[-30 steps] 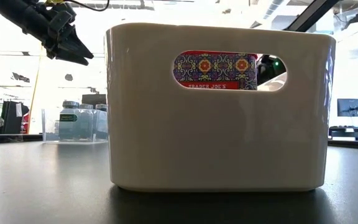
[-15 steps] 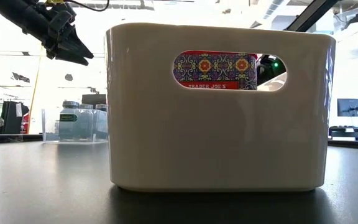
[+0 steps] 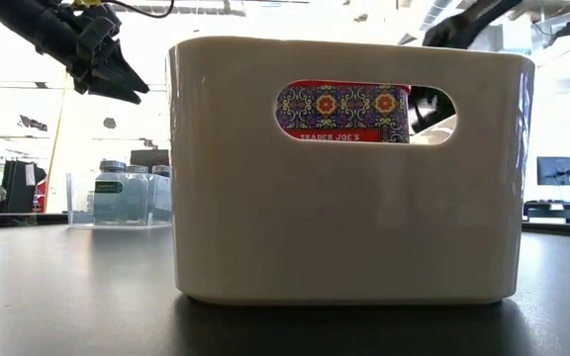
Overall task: Sort spices by type
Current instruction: Put the green seasoning bottle into the transparent bin
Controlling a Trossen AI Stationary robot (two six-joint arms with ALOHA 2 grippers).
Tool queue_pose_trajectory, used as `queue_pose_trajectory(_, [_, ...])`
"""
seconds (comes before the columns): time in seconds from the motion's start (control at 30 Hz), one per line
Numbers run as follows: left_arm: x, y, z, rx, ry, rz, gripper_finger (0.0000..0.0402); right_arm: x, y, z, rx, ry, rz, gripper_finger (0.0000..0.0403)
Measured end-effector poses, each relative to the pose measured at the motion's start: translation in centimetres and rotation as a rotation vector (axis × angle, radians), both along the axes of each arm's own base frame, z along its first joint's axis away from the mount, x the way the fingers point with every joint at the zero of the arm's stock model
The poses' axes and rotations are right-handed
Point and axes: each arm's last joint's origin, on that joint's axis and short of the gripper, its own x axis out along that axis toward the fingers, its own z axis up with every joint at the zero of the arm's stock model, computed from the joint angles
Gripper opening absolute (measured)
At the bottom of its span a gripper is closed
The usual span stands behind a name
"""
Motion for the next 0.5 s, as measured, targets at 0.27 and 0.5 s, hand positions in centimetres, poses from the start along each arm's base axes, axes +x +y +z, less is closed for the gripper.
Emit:
queue_pose_trajectory(0.27, [0.0,0.0,0.0,0.002,0.002,-0.001,0.0275,3.7,5.4,7.7,-0.192,-0.228,-0.020,0.0217])
queue_pose_trajectory(0.5, [0.0,0.0,0.0,-0.003,-0.002,0.001,0.0275,9.8,10.0,12.8,-0.216,-0.466,0.050,0.0217])
